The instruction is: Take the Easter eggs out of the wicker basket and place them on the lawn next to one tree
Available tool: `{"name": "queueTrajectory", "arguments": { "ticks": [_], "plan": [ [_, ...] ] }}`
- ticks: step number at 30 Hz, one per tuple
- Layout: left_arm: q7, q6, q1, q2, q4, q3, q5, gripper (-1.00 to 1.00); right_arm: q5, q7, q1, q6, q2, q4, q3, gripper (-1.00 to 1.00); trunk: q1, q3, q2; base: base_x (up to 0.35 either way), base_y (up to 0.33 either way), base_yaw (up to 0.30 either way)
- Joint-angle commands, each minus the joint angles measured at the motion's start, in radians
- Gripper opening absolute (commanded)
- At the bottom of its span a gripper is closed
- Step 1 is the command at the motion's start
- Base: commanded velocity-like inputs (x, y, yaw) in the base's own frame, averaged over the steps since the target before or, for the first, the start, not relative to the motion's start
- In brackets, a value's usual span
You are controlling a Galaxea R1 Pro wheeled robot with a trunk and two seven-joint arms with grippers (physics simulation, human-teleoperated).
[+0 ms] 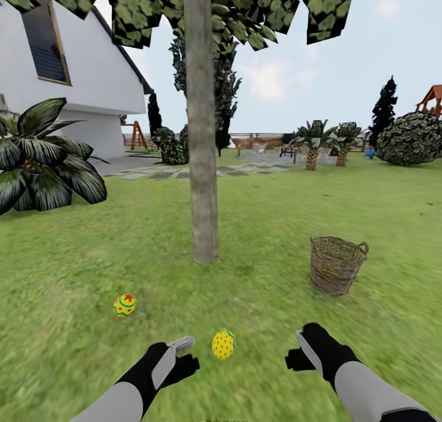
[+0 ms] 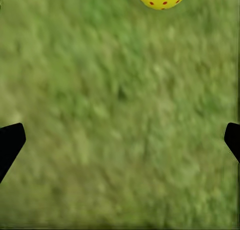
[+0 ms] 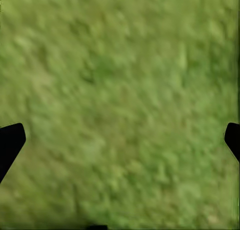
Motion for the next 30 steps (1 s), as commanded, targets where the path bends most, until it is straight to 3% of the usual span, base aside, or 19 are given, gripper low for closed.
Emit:
{"name": "queueTrajectory", "arguments": {
  "ticks": [1,12,30],
  "plan": [
    [0.007,0.004,-0.001,-0.001,-0.002,0.007,0.008,1.0,-0.009,-0.006,0.0,0.004,-0.001,-0.002,0.007,1.0,-0.004,0.002,0.007,-0.137,-0.349,0.291],
    [0.007,0.003,-0.001,-0.001,0.011,0.007,0.008,1.0,-0.009,-0.007,0.0,0.004,0.007,-0.002,0.007,1.0,-0.046,0.037,0.084,-0.137,-0.349,0.277],
    [0.007,0.003,-0.001,-0.001,0.011,0.007,0.008,1.0,-0.01,-0.006,0.0,0.005,0.005,-0.002,0.005,1.0,-0.115,0.092,0.21,-0.138,-0.349,0.009]
  ]
}}
